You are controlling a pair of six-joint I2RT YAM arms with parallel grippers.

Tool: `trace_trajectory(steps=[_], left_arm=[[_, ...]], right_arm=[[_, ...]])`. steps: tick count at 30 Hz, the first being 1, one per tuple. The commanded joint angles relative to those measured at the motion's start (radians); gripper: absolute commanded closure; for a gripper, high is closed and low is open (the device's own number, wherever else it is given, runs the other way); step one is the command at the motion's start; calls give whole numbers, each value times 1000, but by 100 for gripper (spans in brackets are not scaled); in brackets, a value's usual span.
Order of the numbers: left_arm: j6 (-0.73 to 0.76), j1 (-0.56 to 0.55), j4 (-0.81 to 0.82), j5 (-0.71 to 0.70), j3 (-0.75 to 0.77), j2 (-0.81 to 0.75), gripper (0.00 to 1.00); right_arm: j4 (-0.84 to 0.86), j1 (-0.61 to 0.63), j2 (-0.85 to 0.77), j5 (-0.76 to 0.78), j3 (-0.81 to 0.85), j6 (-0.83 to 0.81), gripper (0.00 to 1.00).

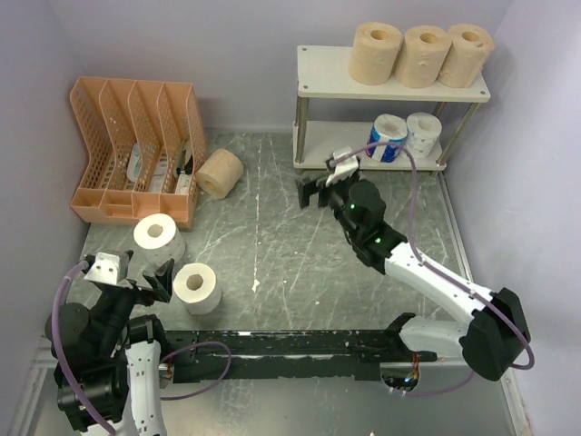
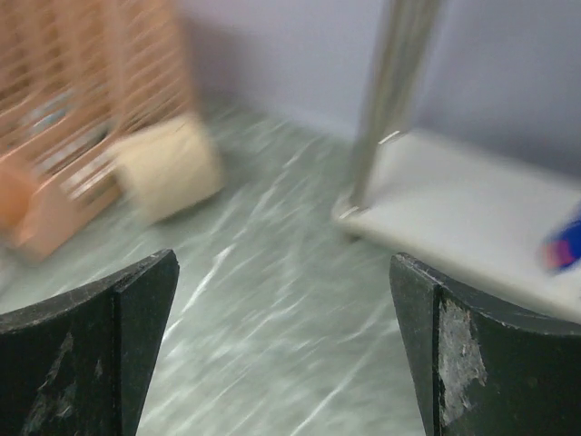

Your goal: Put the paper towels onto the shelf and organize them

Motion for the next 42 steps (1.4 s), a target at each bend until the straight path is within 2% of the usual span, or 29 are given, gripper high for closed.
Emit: trace_trajectory(steps=[1,3,5,10,18,22,25,35,42], left_arm=[[1,14,24,20,-1,26,1],[5,13,22,32,-1,42,1],[12,13,22,46,1,64,1],[34,-8,17,98,6,137,1],[28,-42,17,84,5,157,1],[27,-42,17,77,5,144,1],[25,-46,16,74,4,124,1],[15,-94,22,54,1,84,1],[9,-100,23,38,0,58,1]], right_arm=[[-33,43,31,-480,-197,400,0],[47,97,60,-562,-256,491,0],[63,158,102,-550,-259,528,0],[97,283,246,-522,-146,553,0],[166,301,486,-566,34,689,1],[183,316,592,-619,109,717,9],[184,338,653,-627,161,728,10],[221,394,744,-621,205,764,20],[157,418,759,-595,223,743,25]])
